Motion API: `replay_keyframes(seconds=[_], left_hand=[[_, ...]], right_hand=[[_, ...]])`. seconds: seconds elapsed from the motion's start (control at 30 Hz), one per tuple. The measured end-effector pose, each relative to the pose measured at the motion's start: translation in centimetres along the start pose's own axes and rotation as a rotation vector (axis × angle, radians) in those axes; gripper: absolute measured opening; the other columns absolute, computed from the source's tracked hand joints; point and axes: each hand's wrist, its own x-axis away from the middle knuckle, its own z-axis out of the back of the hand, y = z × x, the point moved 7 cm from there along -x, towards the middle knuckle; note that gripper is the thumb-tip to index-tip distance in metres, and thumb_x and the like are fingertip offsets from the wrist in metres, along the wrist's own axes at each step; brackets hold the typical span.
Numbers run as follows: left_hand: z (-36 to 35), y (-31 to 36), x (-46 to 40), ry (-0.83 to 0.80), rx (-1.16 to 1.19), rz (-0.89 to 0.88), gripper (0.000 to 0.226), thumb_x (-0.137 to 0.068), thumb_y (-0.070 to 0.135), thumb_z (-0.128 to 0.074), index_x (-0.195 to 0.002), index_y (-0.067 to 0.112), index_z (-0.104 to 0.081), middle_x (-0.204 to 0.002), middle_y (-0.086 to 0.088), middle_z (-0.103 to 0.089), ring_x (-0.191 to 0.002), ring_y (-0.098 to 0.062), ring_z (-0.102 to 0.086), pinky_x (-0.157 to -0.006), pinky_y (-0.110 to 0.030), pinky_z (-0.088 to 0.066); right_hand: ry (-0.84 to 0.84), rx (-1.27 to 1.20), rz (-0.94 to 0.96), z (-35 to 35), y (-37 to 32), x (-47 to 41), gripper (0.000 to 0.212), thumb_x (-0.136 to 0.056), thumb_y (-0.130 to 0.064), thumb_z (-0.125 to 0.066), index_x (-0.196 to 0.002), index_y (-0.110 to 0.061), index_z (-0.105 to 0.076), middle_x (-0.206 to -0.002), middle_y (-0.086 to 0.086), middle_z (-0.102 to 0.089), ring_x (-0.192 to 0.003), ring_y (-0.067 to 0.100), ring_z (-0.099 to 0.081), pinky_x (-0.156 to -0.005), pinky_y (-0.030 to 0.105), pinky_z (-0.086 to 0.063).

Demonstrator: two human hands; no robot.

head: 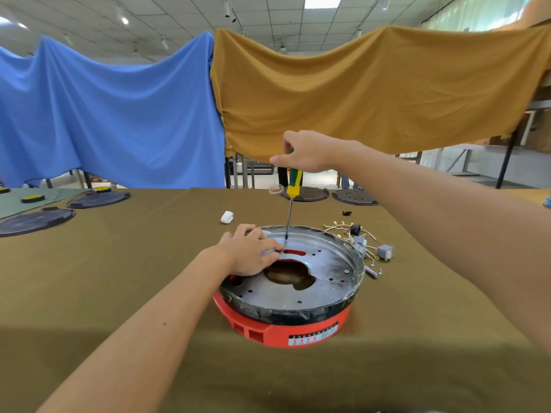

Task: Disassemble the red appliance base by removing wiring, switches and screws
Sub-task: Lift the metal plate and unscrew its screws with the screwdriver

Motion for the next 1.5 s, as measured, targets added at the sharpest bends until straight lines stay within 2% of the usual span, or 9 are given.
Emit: replay_keyframes(seconds=[0.1, 0.27, 0.47, 0.7, 0.9, 1.03, 1.13, 1.37, 1.5], left_hand=[[0.03, 0.05, 0.03, -0.001, 0.0, 0.002, 0.042, -0.102, 0.054, -0.024, -0.143, 0.053, -0.031, -0.151, 0.006, -0.03, -0.147, -0.02, 0.0, -0.113, -0.054, -0.015], [0.06, 0.13, 0.21, -0.003, 0.002, 0.002, 0.042, -0.102, 0.054, -0.024, -0.143, 0.052, -0.032, -0.15, 0.006, -0.031, -0.147, -0.019, 0.0, -0.113, -0.053, -0.015], [0.04, 0.09, 0.2, 0.001, 0.012, 0.001, 0.042, -0.102, 0.054, -0.025, -0.143, 0.052, -0.033, -0.15, 0.006, -0.031, -0.147, -0.018, 0.0, -0.112, -0.053, -0.016], [0.1, 0.21, 0.29, -0.005, 0.002, 0.004, 0.043, -0.102, 0.054, -0.024, -0.144, 0.052, -0.032, -0.15, 0.005, -0.03, -0.147, -0.02, 0.0, -0.114, -0.053, -0.015], [0.08, 0.18, 0.29, -0.008, -0.003, 0.003, 0.043, -0.102, 0.055, -0.024, -0.144, 0.052, -0.032, -0.151, 0.006, -0.03, -0.147, -0.02, 0.0, -0.114, -0.054, -0.015], [0.01, 0.08, 0.2, -0.002, 0.003, 0.003, 0.042, -0.102, 0.055, -0.024, -0.143, 0.053, -0.032, -0.15, 0.007, -0.031, -0.147, -0.018, -0.001, -0.114, -0.053, -0.015], [0.02, 0.04, 0.2, 0.009, 0.001, 0.002, 0.042, -0.102, 0.055, -0.025, -0.142, 0.054, -0.033, -0.15, 0.007, -0.031, -0.147, -0.018, -0.001, -0.113, -0.054, -0.015], [0.09, 0.06, 0.24, 0.003, -0.007, 0.003, 0.043, -0.102, 0.054, -0.024, -0.144, 0.053, -0.031, -0.15, 0.006, -0.031, -0.147, -0.019, 0.0, -0.114, -0.054, -0.016], [0.12, 0.1, 0.21, 0.0, -0.004, 0.004, 0.042, -0.102, 0.054, -0.025, -0.143, 0.053, -0.032, -0.15, 0.006, -0.031, -0.147, -0.019, -0.001, -0.114, -0.054, -0.016]], right_hand=[[0.035, 0.021, 0.037, -0.14, -0.18, -0.28, 0.027, -0.1, -0.036, -0.055, -0.112, -0.013, -0.047, -0.087, 0.001, -0.049, -0.077, 0.021, -0.049, -0.061, 0.031, -0.038], [-0.043, -0.426, 0.039, -0.14, -0.82, 0.03, 0.041, -0.082, 0.003, -0.058, -0.116, -0.016, -0.046, -0.093, 0.006, -0.05, -0.07, 0.018, -0.047, -0.052, 0.025, -0.039], [0.03, -0.017, 0.033, -0.12, -0.82, -0.06, 0.038, -0.097, -0.048, -0.054, -0.109, -0.012, -0.048, -0.084, 0.002, -0.055, -0.072, 0.018, -0.048, -0.058, 0.031, -0.036], [-0.004, -0.393, 0.061, -0.29, -0.61, 0.27, 0.036, -0.086, -0.001, -0.058, -0.115, -0.015, -0.044, -0.084, 0.005, -0.049, -0.066, 0.017, -0.044, -0.05, 0.023, -0.036], [0.041, -0.061, 0.05, -0.03, -0.54, 0.28, 0.038, -0.096, -0.05, -0.056, -0.109, -0.016, -0.045, -0.082, 0.002, -0.055, -0.068, 0.017, -0.047, -0.058, 0.03, -0.037], [0.035, -0.148, 0.075, -0.39, -0.36, 0.15, 0.023, -0.098, -0.026, -0.059, -0.112, -0.015, -0.044, -0.083, 0.002, -0.052, -0.068, 0.017, -0.045, -0.057, 0.028, -0.036], [-0.002, -0.385, 0.04, -0.33, -0.17, 0.28, 0.035, -0.087, -0.001, -0.056, -0.116, -0.015, -0.043, -0.088, 0.007, -0.049, -0.067, 0.018, -0.043, -0.053, 0.027, -0.035], [0.072, -0.012, 0.055, -0.01, -0.11, 0.24, 0.037, -0.097, -0.048, -0.056, -0.109, -0.016, -0.045, -0.088, 0.001, -0.053, -0.072, 0.016, -0.047, -0.059, 0.031, -0.035], [0.033, -0.141, 0.072, -0.23, -0.19, 0.31, 0.03, -0.094, -0.018, -0.063, -0.118, -0.014, -0.045, -0.091, 0.005, -0.05, -0.074, 0.02, -0.046, -0.06, 0.031, -0.039]])
